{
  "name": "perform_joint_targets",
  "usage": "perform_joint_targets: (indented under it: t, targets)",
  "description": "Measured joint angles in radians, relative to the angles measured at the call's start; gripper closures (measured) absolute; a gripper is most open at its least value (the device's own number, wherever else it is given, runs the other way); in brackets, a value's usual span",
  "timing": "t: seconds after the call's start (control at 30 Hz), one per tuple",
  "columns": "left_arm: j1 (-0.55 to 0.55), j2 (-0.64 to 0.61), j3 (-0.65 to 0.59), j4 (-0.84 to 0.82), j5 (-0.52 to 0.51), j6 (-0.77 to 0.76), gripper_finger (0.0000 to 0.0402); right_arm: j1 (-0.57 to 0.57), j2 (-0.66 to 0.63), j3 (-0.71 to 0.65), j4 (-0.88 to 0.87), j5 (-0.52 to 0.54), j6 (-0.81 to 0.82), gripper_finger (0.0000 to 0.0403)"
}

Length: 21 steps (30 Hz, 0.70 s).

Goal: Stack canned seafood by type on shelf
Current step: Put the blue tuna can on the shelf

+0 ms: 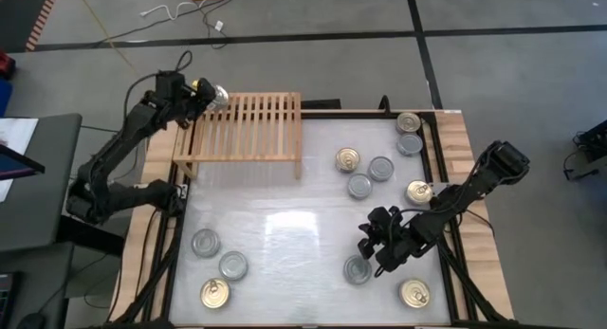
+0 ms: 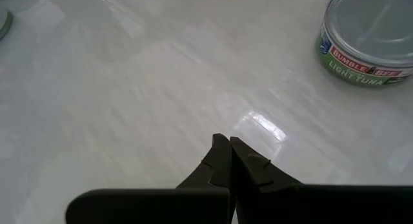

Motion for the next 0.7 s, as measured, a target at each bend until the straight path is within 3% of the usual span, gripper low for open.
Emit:
perform_joint_targets:
  t: [0.13, 0.27, 0.7]
  targets:
    - [-0.031, -0.043, -0.137, 0.227, -0.034, -0.114, 0.0216, 0.002, 0.000, 0.000, 0.001, 0.000, 0.003, 0.0381]
    - [-0.062, -0.107, -0.216, 0.316, -0.121, -0.196, 0.0216, 0.003, 0.000, 0.000, 0.001, 0.000, 0.003, 0.0381]
    - [-0.086, -0.308, -0.238, 0.156, -0.245, -0.222, 0.0216, 0.004, 0.000, 0.000, 0.007, 0.000, -0.016, 0.0381]
